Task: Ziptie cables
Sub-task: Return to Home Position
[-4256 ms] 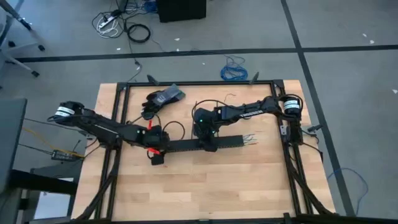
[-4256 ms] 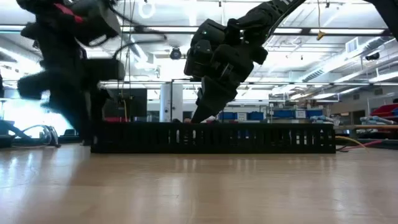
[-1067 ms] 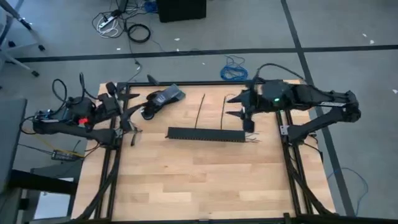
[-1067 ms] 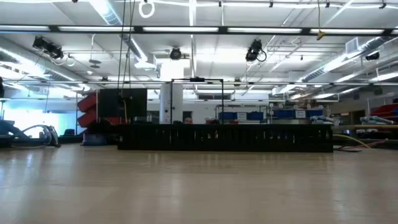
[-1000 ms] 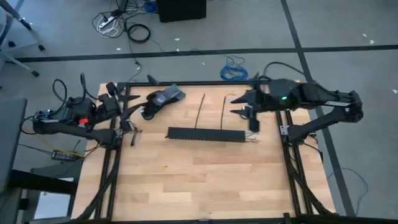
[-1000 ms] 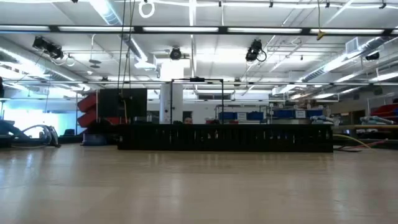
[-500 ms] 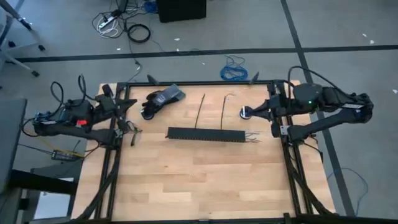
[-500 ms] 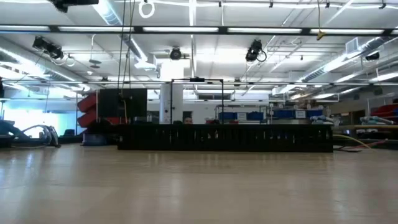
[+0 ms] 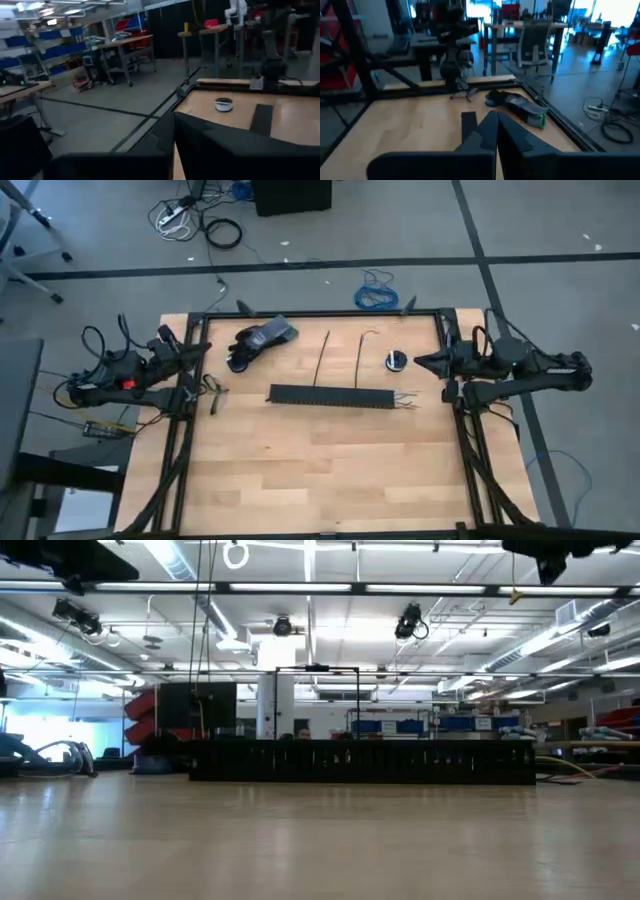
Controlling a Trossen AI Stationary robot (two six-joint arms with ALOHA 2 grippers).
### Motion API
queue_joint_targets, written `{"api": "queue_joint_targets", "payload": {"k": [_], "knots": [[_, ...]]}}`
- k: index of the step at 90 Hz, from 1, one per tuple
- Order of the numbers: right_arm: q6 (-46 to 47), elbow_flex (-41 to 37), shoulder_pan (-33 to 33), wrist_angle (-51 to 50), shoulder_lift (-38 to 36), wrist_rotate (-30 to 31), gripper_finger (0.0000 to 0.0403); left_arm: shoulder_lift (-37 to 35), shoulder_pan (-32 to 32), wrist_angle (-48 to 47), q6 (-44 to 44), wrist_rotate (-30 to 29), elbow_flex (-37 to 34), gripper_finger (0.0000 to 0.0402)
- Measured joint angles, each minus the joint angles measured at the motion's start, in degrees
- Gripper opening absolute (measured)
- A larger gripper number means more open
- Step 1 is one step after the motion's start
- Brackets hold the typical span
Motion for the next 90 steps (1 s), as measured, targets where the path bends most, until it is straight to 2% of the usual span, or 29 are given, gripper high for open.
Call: {"api": "queue_joint_targets", "payload": {"k": [14,34,60,90], "knots": [[0.01,-8.60,0.00,5.37,-7.03,0.28,0.0000,-0.05,0.01,4.82,-1.58,-0.76,-4.01,0.0000],[0.79,-15.85,0.00,9.74,-12.84,0.26,0.0000,-0.03,-0.06,17.50,2.53,-0.11,-13.40,0.0000],[3.20,-23.59,-0.02,14.28,-13.28,0.37,0.0000,-0.09,-0.06,19.40,1.19,0.18,-18.25,0.0000],[4.09,-27.49,-0.02,18.13,-13.28,0.37,0.0000,-0.53,-0.06,26.27,0.94,0.90,-23.85,0.0000]]}}
